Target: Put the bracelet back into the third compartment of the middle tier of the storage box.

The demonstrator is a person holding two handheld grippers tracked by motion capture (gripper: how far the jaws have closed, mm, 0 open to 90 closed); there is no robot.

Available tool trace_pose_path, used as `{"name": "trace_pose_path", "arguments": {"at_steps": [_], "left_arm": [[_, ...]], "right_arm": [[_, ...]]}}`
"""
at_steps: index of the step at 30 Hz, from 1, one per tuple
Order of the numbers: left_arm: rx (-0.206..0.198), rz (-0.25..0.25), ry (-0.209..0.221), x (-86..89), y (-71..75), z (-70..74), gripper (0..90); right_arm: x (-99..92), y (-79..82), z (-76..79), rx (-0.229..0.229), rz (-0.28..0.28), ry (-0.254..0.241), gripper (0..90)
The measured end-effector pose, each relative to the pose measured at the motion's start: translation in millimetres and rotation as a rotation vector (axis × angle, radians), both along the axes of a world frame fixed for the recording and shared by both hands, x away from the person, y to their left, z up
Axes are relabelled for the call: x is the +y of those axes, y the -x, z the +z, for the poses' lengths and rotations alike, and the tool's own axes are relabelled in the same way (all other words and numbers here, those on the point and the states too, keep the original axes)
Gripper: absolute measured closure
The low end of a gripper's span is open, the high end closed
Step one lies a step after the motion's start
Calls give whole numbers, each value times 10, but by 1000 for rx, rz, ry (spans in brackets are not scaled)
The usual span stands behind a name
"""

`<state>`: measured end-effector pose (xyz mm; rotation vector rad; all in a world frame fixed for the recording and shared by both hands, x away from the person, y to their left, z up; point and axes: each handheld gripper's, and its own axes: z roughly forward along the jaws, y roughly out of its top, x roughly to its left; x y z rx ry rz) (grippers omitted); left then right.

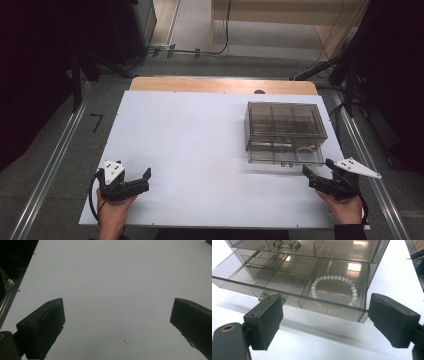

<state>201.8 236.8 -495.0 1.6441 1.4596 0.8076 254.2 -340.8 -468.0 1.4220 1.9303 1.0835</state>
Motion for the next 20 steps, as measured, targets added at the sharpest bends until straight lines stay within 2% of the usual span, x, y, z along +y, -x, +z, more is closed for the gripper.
{"name": "trace_pose_path", "arguments": {"at_steps": [20], "left_arm": [[2, 0, -2, 1, 3, -2, 0]], "right_arm": [[-73, 156, -28, 2, -11, 3, 110]]}}
